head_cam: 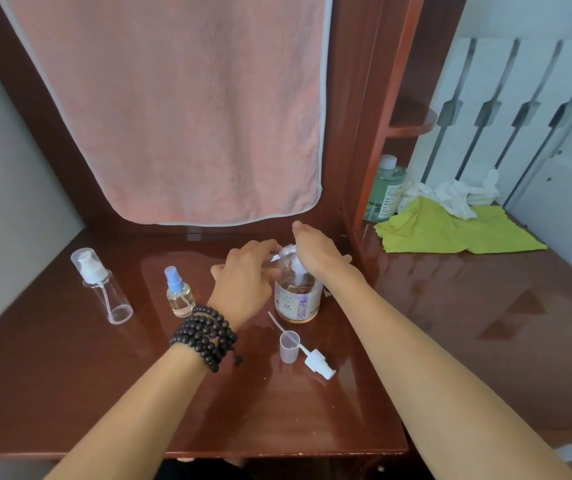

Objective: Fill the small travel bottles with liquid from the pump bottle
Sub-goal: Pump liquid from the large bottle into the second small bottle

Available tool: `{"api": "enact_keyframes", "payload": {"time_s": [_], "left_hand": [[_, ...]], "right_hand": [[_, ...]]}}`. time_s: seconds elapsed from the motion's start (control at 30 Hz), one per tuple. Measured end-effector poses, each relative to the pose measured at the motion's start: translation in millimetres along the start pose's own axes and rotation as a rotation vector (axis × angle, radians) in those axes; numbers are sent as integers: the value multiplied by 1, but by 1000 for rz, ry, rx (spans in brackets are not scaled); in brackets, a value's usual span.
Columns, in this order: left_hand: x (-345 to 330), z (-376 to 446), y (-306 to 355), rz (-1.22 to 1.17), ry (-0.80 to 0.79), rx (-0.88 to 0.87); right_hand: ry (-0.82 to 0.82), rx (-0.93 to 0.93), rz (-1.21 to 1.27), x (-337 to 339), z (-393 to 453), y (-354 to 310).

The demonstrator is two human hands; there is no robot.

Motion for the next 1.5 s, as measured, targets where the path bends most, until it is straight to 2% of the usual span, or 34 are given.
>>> {"api": "enact_keyframes", "payload": {"time_s": [0.23, 0.57, 0.73, 1.0, 1.33, 1.5], "left_hand": [[14, 8, 2, -31, 22, -21], [0, 1, -1, 0, 1, -2], [11, 4, 1, -50, 24, -27], [1, 3, 1, 47, 24, -18], [12, 7, 1, -14, 44, -39], [3, 8, -1, 44, 39, -23]], "right_hand": [[1, 42, 26, 16, -5, -15], [9, -42, -39, 2, 4, 2], [5, 22, -52, 16, -1, -15], [6, -25, -65, 2, 5, 1], [-22, 46, 26, 15, -4, -15], [-11, -5, 23, 4, 9, -3]]}}
Point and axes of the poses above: each hand's wrist, its own z-axis towards the middle knuckle, its own x-axis out of the back of the hand, y = z × x, the point moved 9 cm from there along z, towards the middle knuckle, and after that the axes turned 4 degrees about -x, right-handed, at the moved point
